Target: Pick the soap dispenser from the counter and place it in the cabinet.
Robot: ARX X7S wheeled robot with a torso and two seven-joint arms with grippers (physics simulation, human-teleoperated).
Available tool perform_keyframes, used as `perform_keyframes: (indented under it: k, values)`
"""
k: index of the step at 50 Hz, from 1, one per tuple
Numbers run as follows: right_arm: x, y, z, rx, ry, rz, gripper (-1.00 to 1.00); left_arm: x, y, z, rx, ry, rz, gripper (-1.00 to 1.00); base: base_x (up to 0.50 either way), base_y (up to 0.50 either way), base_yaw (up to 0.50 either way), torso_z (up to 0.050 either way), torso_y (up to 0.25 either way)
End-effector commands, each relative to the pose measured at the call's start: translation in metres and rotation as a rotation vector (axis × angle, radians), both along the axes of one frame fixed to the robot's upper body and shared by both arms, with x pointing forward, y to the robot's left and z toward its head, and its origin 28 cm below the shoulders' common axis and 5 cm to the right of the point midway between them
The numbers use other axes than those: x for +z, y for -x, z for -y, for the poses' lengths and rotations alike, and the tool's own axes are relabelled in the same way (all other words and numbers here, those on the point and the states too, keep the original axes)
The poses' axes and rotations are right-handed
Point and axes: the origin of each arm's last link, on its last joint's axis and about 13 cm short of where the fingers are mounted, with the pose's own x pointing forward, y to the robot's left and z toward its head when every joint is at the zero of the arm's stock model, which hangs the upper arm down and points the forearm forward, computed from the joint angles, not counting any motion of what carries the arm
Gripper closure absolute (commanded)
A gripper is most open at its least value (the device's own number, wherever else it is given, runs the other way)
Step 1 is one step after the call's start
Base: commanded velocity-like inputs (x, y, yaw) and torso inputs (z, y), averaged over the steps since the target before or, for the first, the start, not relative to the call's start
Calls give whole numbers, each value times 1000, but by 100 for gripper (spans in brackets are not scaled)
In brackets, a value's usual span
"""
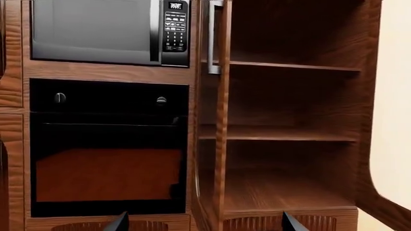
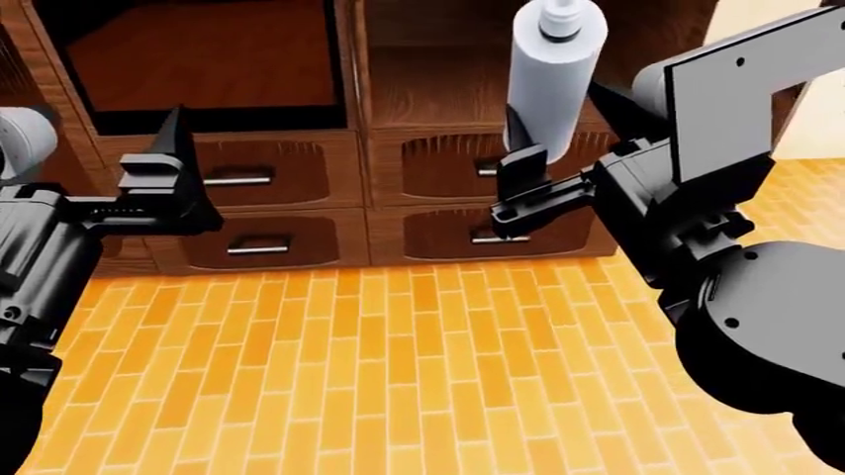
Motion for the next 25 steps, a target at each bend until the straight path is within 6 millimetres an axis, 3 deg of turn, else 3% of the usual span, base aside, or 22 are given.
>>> perform_keyframes:
  k: [1, 25]
  values:
    - [-1, -2, 0, -1, 2, -7, 100, 0, 1, 1, -9, -1, -7, -100, 120, -482, 0, 0, 0]
    - [0, 9, 0, 0, -8, -13, 100, 1, 9, 0, -3, 8, 1, -100, 6, -496, 0, 0, 0]
